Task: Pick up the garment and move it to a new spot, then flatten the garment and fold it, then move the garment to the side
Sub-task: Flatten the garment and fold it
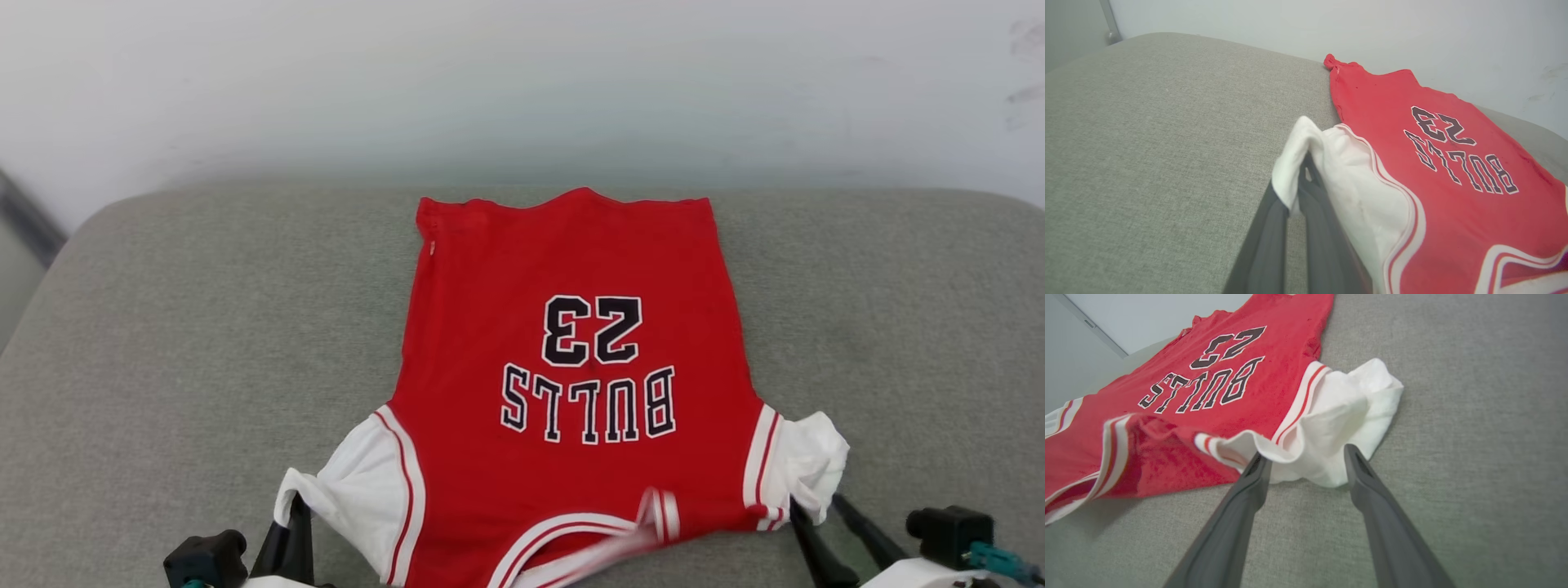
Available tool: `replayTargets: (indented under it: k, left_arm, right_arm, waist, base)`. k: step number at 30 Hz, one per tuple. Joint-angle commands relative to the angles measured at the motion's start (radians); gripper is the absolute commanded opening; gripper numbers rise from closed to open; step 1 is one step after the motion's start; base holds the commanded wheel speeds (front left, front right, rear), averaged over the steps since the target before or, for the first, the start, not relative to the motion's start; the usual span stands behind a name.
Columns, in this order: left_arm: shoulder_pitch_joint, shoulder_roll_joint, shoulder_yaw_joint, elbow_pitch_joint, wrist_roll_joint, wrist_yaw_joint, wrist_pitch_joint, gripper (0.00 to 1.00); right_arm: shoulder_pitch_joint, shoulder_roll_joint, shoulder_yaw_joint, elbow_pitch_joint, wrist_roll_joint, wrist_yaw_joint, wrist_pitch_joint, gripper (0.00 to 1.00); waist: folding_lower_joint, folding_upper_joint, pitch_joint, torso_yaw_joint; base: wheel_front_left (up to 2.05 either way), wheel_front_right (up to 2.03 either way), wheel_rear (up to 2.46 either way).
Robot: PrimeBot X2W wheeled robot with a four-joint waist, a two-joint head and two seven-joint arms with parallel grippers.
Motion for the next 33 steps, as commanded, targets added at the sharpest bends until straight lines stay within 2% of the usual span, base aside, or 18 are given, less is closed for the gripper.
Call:
replayTargets:
  k: [1, 5, 9, 15, 19, 23, 28, 32, 33]
  left_arm:
    - [-0.004, -0.004, -0.005, -0.008, 0.003, 0.0, -0.008, 0.0]
    - [-0.026, 0.001, -0.022, -0.031, 0.032, 0.004, -0.016, 0.0]
    - [-0.048, -0.007, -0.042, -0.065, 0.04, 0.001, -0.012, 0.0]
    - [-0.116, -0.023, -0.09, -0.126, 0.066, -0.012, 0.0, 0.0]
    - [-0.178, -0.031, -0.133, -0.181, 0.095, -0.023, 0.019, 0.0]
    - [-0.233, -0.045, -0.172, -0.225, 0.117, -0.034, 0.019, 0.0]
    - [-0.275, -0.075, -0.202, -0.267, 0.129, -0.041, -0.002, 0.0]
    - [-0.305, -0.096, -0.224, -0.285, 0.13, -0.05, -0.022, 0.0]
    - [-0.327, -0.107, -0.24, -0.285, 0.133, -0.059, -0.034, 0.0]
  right_arm:
    - [0.016, 0.003, -0.028, -0.028, -0.011, -0.001, -0.004, 1.0]
    - [0.013, -0.001, -0.128, -0.112, -0.029, -0.001, 0.031, 1.0]
    - [-0.065, -0.015, -0.229, -0.131, -0.014, -0.001, 0.135, 1.0]
    - [-0.269, -0.058, -0.344, -0.024, 0.0, -0.001, 0.257, 1.0]
    - [-0.449, -0.119, -0.382, 0.072, -0.014, -0.001, 0.365, 1.0]
    - [-0.628, -0.179, -0.388, 0.14, -0.051, -0.001, 0.503, 1.0]
    - [-0.822, -0.241, -0.394, 0.208, -0.106, -0.001, 0.744, 1.0]
    - [-0.955, -0.257, -0.42, 0.233, -0.154, -0.001, 0.892, 1.0]
    - [-1.02, -0.255, -0.436, 0.236, -0.201, -0.001, 0.967, 1.0]
  waist:
    - [0.0003, 0.0, -0.003, 0.017]
    - [0.0003, 0.0, 0.007, 0.041]
    - [0.0003, 0.0, 0.033, 0.071]
    - [0.0003, 0.0, 0.111, 0.166]
    - [0.0003, 0.0, 0.198, 0.246]
    - [0.0003, 0.0, 0.295, 0.309]
    - [0.0003, 0.0, 0.413, 0.367]
    - [0.0003, 0.0, 0.497, 0.406]
    - [0.0003, 0.0, 0.547, 0.433]
  base:
    - [0.0, 0.0, 0.0]
    - [0.0, 0.0, 0.0]
    - [0.0, 0.0, 0.0]
    - [0.0, 0.0, 0.0]
    - [0.0, 0.0, 0.0]
    - [0.0, 0.0, 0.0]
    - [0.0, 0.0, 0.0]
    - [0.0, 0.0, 0.0]
    - [0.0, 0.0, 0.0]
